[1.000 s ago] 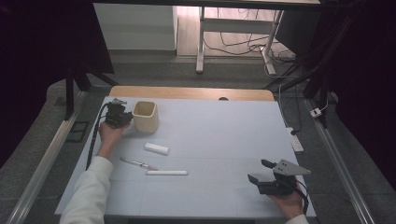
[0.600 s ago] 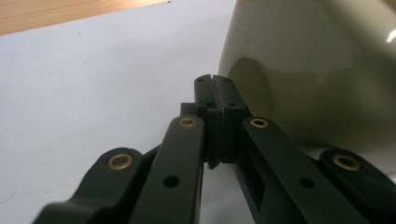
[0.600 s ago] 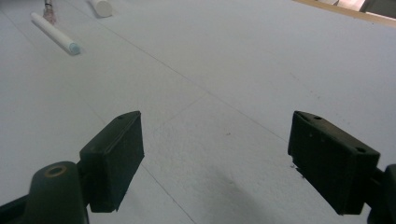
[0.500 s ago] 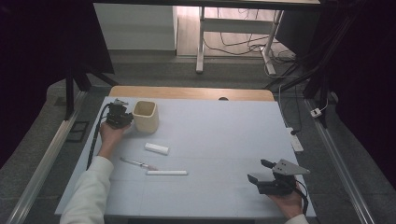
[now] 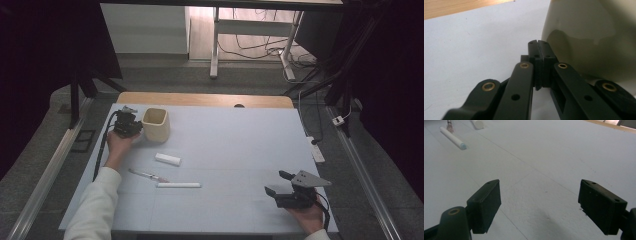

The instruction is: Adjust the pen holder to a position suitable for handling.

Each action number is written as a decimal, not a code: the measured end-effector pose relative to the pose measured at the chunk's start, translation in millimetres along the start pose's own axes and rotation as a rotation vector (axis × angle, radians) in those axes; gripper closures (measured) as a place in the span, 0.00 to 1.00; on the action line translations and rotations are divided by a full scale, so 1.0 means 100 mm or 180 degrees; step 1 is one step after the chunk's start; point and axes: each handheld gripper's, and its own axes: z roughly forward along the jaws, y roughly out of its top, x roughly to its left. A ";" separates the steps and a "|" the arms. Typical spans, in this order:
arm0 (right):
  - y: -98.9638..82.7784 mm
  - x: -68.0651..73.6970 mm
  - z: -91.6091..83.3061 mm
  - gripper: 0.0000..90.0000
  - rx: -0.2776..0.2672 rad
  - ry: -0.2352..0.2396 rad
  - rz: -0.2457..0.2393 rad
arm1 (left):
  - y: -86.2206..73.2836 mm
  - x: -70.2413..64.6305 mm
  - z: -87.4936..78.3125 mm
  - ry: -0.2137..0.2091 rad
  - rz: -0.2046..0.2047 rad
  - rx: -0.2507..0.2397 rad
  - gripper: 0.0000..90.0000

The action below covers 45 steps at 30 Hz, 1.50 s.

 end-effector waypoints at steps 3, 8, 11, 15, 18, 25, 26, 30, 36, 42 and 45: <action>0.00 0.00 0.00 0.21 -0.0015 0.0007 0.0013 | 0.00 0.00 0.02 -0.0015 0.0019 0.0027 0.99; 0.00 0.00 0.00 0.21 -0.0015 0.0000 0.0012 | 0.03 -0.10 0.08 0.0012 0.0127 0.0054 0.99; 0.00 -0.01 -0.01 0.21 -0.0015 -0.0004 0.0017 | 0.06 -0.13 0.12 -0.0012 0.0129 0.0061 0.99; 0.00 -0.01 -0.01 0.21 -0.0024 -0.0009 0.0014 | 0.08 -0.16 0.14 -0.0042 0.0132 0.0063 0.99; 0.00 -0.01 -0.03 0.21 -0.0019 -0.0013 0.0007 | 0.09 -0.16 0.14 -0.0040 0.0143 0.0069 0.99; 0.00 0.00 -0.02 0.21 -0.0018 -0.0010 0.0006 | 0.10 -0.15 0.15 -0.0068 0.0132 0.0057 0.99; 0.00 -0.01 -0.03 0.21 -0.0020 -0.0010 0.0009 | 0.10 -0.15 0.15 -0.0069 0.0127 0.0050 0.99; 0.00 -0.01 -0.02 0.21 -0.0019 -0.0014 0.0011 | 0.12 -0.17 0.15 -0.0051 0.0126 0.0037 0.99; 0.00 0.00 -0.02 0.21 -0.0016 -0.0021 0.0012 | 0.13 -0.30 0.20 -0.0133 0.0221 0.0058 0.99; 0.00 -0.01 -0.02 0.21 -0.0020 -0.0019 0.0013 | 0.18 -0.47 0.26 -0.0218 0.0329 0.0068 0.99; 0.00 -0.01 -0.02 0.21 -0.0011 -0.0027 0.0008 | 0.20 -0.51 0.28 -0.0231 0.0367 0.0088 0.99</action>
